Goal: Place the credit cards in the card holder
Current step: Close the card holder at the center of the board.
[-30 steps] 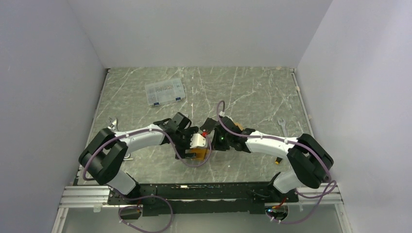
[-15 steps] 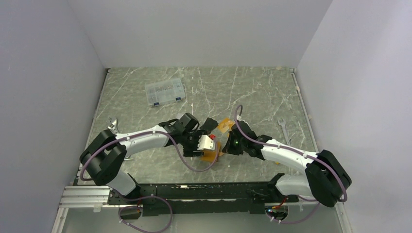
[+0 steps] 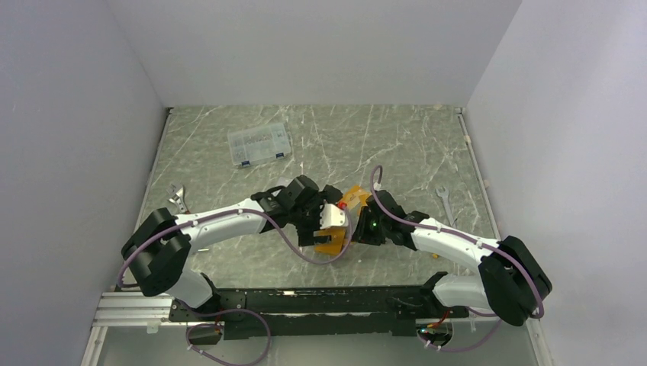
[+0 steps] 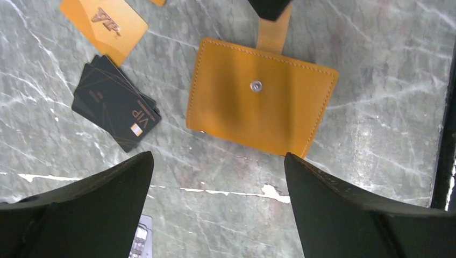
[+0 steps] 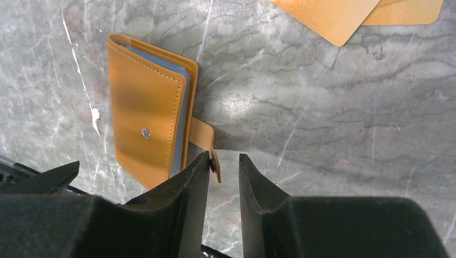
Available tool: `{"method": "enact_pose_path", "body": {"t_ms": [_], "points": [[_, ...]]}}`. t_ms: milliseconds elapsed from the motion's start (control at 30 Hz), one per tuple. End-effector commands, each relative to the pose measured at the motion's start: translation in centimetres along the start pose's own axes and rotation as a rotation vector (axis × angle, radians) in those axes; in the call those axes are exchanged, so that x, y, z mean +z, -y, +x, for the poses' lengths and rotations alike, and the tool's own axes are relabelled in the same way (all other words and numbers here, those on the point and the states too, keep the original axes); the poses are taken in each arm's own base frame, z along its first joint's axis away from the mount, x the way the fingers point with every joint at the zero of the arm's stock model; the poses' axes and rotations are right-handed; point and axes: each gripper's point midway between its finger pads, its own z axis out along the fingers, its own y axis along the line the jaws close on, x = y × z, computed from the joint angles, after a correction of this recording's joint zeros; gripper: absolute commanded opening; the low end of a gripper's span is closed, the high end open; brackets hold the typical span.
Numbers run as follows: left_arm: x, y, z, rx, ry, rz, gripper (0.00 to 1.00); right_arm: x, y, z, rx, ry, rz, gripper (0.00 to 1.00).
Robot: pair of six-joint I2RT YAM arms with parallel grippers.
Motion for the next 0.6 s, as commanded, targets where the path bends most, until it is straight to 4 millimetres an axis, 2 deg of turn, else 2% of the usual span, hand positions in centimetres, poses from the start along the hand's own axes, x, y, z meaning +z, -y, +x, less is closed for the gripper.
{"method": "enact_pose_path", "body": {"t_ms": [0, 67, 100, 133, 233, 267, 333, 467, 500, 567], "points": [[-0.8, 0.4, -0.2, 0.019, 0.061, -0.034, 0.99, -1.2, -1.2, -1.6, 0.0, 0.039, -0.024, 0.29], [-0.6, 0.9, 0.2, 0.033, 0.067, -0.023, 0.81, -1.4, -1.5, -1.9, 0.005, 0.046, -0.033, 0.26], [-0.4, 0.9, 0.4, 0.023, 0.06, -0.027, 0.66, -1.5, -1.5, -1.9, 0.007, 0.047, -0.035, 0.25], [-0.2, 1.0, 0.5, 0.018, 0.051, -0.023, 0.6, -1.5, -1.7, -2.1, 0.008, 0.049, -0.039, 0.23], [-0.1, 0.8, 0.7, 0.003, 0.042, -0.033, 0.55, -1.5, -2.0, -2.2, 0.018, 0.044, -0.045, 0.09], [-0.1, 0.9, 0.5, 0.007, 0.056, -0.032, 0.5, -1.5, -2.1, -2.1, 0.018, 0.042, -0.048, 0.08], [-0.1, 1.3, 0.3, 0.007, 0.05, 0.003, 0.32, -1.6, -2.2, -2.2, 0.021, 0.041, -0.051, 0.08], [0.5, 1.6, 0.7, -0.017, 0.01, 0.048, 0.29, -1.6, -2.4, -2.1, 0.024, 0.035, -0.061, 0.07], [0.6, 1.8, 0.7, -0.02, 0.012, 0.054, 0.31, -1.6, -2.6, -2.2, 0.023, 0.034, -0.066, 0.07], [0.7, 2.3, 0.9, -0.024, 0.018, 0.069, 0.45, -1.7, -2.7, -2.0, 0.021, 0.029, -0.072, 0.09]]}}
